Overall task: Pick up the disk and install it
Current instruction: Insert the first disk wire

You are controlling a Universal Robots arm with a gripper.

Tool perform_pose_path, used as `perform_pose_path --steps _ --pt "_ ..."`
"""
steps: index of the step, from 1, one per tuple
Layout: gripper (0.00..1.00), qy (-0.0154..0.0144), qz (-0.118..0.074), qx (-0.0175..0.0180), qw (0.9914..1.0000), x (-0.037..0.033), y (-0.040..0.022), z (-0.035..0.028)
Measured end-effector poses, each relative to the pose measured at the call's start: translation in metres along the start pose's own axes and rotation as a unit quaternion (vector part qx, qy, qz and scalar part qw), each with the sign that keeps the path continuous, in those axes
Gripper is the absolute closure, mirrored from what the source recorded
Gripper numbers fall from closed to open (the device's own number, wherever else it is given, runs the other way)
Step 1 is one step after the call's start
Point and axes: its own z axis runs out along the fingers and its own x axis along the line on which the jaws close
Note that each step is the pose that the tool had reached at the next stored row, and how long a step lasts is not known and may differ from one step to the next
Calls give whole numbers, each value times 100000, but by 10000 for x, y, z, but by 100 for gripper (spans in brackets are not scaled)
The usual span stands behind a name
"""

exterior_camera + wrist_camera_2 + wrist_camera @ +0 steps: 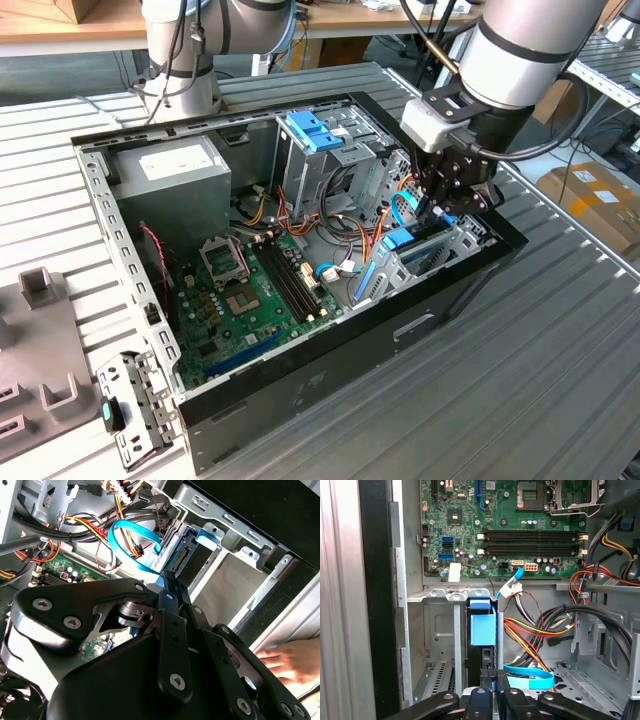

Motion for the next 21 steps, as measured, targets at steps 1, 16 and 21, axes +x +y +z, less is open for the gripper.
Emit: perform_pose_path --steps 1,16,21 --pt "84 -14 1 1 100000 3 0 0" --pt "84 -42 -1 0 100000 18 12 0" --pt "84 -36 3 1 100000 19 14 11"
